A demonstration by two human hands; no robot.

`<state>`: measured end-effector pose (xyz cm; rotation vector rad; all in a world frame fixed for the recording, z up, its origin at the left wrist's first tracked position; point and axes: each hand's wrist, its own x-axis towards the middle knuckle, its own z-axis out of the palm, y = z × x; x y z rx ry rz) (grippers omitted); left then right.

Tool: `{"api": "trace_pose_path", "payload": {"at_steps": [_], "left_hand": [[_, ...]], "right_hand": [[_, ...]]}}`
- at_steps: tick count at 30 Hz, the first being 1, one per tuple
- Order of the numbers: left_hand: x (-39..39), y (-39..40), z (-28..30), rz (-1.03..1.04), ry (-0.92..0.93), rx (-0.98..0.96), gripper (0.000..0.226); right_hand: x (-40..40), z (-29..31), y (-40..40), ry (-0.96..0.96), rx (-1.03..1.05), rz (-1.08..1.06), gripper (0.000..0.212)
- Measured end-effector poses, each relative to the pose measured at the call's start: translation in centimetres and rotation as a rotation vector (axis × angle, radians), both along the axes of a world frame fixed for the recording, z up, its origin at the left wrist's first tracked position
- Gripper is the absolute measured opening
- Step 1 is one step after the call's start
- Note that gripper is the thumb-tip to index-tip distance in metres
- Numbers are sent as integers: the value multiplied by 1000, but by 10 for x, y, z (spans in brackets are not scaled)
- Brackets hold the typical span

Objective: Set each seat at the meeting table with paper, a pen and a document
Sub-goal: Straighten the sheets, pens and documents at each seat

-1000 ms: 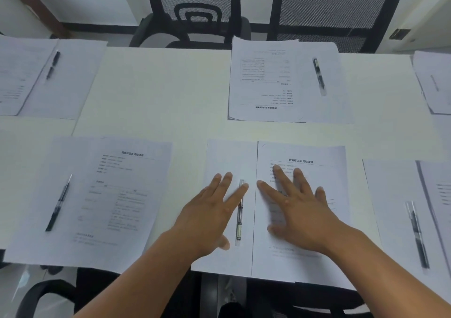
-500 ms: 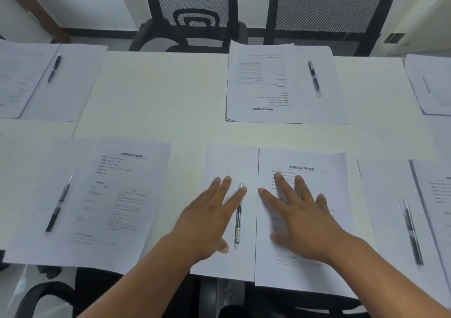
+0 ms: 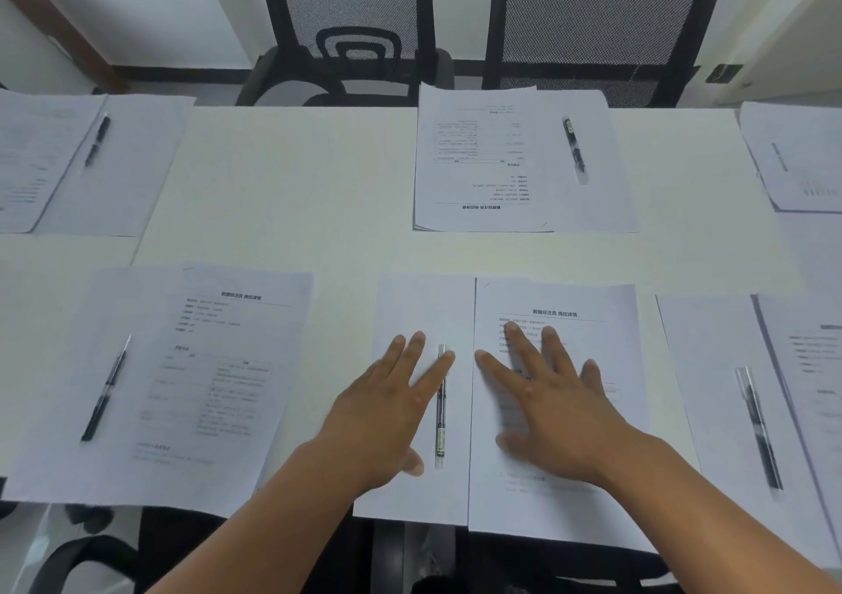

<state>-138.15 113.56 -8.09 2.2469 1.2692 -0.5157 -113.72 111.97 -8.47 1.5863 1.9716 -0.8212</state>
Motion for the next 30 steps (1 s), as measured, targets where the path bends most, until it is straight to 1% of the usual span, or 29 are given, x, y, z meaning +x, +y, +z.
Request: {"api": "trace_pose_path", "payload": {"at_steps": [15, 23, 26, 30], "left_hand": [[1, -1, -4, -7, 25, 11, 136], [-7, 1, 0, -24, 61, 45, 138], [-9, 3, 12, 19, 58, 68, 132], [-10, 1, 46, 123, 37, 150, 115]], "right_hand": [[-1, 1, 4, -4, 5, -4, 100], [-2, 12, 1, -21, 71, 39, 100], [-5, 21, -2, -9, 95, 14, 98], [-23, 48, -3, -4, 173, -39, 93]]}}
